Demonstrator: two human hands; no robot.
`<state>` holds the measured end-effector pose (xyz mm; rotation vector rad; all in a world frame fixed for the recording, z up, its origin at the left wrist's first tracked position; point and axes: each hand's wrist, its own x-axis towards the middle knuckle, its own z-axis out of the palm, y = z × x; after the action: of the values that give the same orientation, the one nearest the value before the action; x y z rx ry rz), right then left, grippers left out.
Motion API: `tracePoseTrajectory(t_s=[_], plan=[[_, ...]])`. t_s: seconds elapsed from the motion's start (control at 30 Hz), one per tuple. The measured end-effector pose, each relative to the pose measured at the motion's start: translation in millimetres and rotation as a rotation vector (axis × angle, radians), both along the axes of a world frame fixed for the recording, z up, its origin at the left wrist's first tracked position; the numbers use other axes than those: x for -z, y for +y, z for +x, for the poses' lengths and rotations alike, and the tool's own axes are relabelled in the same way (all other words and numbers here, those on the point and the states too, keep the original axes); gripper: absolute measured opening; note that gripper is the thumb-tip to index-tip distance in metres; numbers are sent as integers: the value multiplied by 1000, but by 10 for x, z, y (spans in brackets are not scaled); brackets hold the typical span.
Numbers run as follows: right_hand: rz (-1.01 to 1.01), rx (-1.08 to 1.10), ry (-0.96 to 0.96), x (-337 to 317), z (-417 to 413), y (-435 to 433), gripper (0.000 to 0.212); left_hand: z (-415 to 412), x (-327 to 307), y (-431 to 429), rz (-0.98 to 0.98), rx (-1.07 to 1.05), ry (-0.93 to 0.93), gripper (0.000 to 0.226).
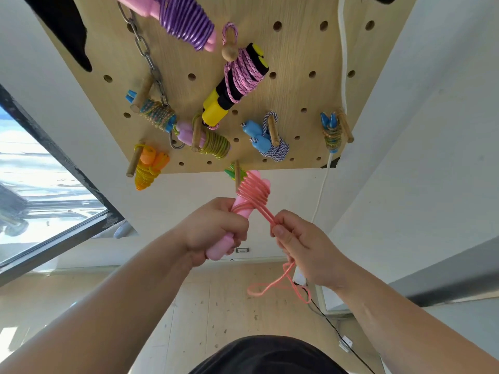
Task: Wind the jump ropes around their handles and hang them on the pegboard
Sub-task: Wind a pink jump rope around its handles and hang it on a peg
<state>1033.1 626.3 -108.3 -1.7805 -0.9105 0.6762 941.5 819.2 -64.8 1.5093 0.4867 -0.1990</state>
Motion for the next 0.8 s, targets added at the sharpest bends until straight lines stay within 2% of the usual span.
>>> tracePoseTrajectory(t_s=[0.1, 0.13, 0.27, 0.33, 0.4, 0.47, 0.53, 0.6, 0.67, 0.73, 0.8], plan=[[-54, -100, 23, 77, 17, 1, 34, -67, -120, -79, -63, 167, -29, 14], [-112, -152, 68, 77, 77, -12, 36, -88, -172, -102, -14, 278, -35, 17], [-383, -450, 153, -86, 433, -43, 27, -112, -165, -243, 622, 851, 82, 15], [-499, -506, 110, -193, 538, 42, 25, -103, -8, -326, 854, 921, 170, 16], [-551, -448, 30, -270, 604, 185, 22, -54, 158, -366, 1050, 894, 234, 17], [-560, -357, -23, -323, 565, 338, 23, 6, 282, -375, 1116, 851, 321, 13], [-540, -256, -71, -370, 425, 476, 27, 64, 418, -355, 1107, 813, 391, 9], [-527, -236, -228, -396, 238, 570, 25, 107, 546, -284, 1133, 730, 419, 12], [-498, -186, -392, -361, 87, 590, 18, 149, 604, -154, 1115, 557, 407, 16], [-453, -99, -473, -298, -25, 538, 28, 201, 585, -36, 1040, 385, 389, 12], [-401, -44, -574, -216, -99, 464, 25, 248, 562, 29, 1001, 288, 341, 9]])
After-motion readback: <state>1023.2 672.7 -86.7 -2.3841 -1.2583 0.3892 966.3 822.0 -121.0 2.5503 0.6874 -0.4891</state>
